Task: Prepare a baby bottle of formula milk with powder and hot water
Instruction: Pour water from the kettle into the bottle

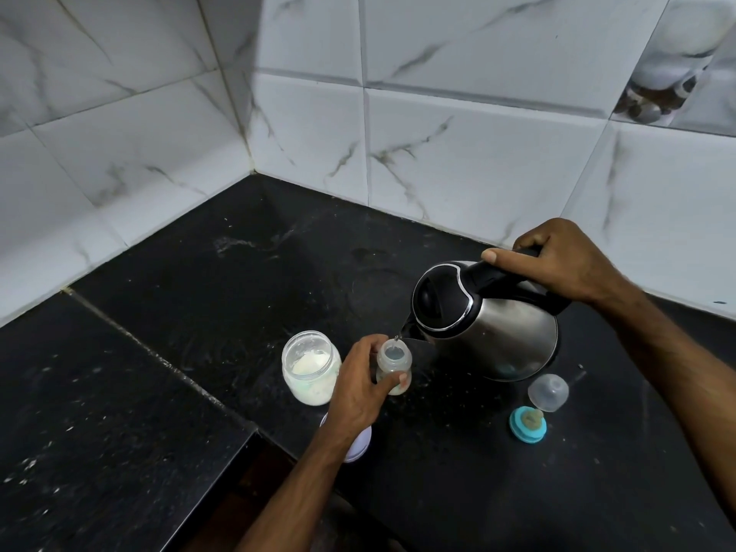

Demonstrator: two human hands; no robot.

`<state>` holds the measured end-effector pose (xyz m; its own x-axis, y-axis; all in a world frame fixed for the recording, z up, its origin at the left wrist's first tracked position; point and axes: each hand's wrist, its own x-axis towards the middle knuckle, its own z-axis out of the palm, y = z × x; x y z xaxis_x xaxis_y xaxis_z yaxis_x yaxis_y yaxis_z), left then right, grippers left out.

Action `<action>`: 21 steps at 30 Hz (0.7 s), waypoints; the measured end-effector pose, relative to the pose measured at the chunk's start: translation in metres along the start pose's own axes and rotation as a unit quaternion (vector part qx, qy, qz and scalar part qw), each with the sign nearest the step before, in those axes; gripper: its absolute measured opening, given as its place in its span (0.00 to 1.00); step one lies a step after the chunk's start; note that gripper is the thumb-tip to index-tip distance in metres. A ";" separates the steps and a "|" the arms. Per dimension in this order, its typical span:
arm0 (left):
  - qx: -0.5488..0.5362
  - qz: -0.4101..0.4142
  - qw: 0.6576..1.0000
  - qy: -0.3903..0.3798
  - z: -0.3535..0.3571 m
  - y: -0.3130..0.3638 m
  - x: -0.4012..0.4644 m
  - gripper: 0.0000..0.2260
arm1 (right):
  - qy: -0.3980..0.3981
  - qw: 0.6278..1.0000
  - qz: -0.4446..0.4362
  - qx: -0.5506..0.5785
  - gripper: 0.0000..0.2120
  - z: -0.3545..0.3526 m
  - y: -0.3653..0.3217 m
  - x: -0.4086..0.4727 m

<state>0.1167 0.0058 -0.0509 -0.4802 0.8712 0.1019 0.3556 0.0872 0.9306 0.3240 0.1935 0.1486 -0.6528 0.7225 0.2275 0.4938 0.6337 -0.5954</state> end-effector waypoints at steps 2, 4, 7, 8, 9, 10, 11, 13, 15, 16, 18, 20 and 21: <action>0.001 -0.008 1.000 -0.004 0.000 -0.001 0.001 0.23 | 0.000 1.000 0.001 0.002 0.35 0.000 0.000 0.000; 0.001 -0.013 1.000 -0.009 0.000 -0.001 0.001 0.25 | -0.001 1.000 0.000 0.003 0.35 -0.001 0.000 0.000; 0.000 -0.016 1.000 -0.012 -0.001 -0.001 0.001 0.27 | -0.002 1.000 -0.001 0.000 0.36 -0.001 0.001 0.001; -0.001 -0.015 1.000 -0.012 -0.001 0.000 0.001 0.27 | -0.002 1.000 -0.001 -0.001 0.36 -0.002 0.001 0.002; -0.002 -0.015 1.000 -0.011 -0.001 0.000 0.001 0.26 | -0.001 1.000 -0.001 -0.002 0.36 -0.002 0.001 0.002; -0.002 -0.015 1.000 -0.010 -0.001 0.000 0.001 0.26 | -0.001 1.000 -0.001 -0.002 0.36 -0.002 0.001 0.002; -0.001 -0.015 1.000 -0.009 -0.001 0.001 0.001 0.26 | -0.001 1.000 -0.001 -0.002 0.35 -0.002 0.001 0.003; 0.000 -0.016 1.000 -0.009 -0.001 0.002 0.000 0.26 | 0.000 1.000 -0.002 0.002 0.35 -0.002 0.001 0.003; -0.002 -0.014 1.000 -0.009 -0.002 0.004 0.000 0.26 | 0.000 1.000 -0.002 0.006 0.35 -0.003 0.002 0.003; -0.003 -0.014 1.000 -0.010 -0.002 0.005 0.000 0.26 | 0.000 1.000 -0.002 0.006 0.35 -0.003 0.002 0.004; -0.002 -0.014 1.000 -0.010 -0.002 0.006 0.000 0.26 | 0.000 1.000 -0.002 0.004 0.35 -0.003 0.002 0.004; -0.001 -0.015 1.000 -0.011 -0.002 0.006 0.000 0.27 | 0.000 1.000 -0.001 0.003 0.35 -0.003 0.002 0.004; -0.001 -0.016 1.000 -0.011 -0.003 0.006 0.000 0.27 | 0.000 1.000 -0.001 0.004 0.35 -0.003 0.002 0.004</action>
<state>0.1169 0.0048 -0.0447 -0.4731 0.8787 0.0637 0.3392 0.1149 0.9337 0.3242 0.1987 0.1509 -0.6543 0.7210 0.2284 0.4880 0.6332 -0.6007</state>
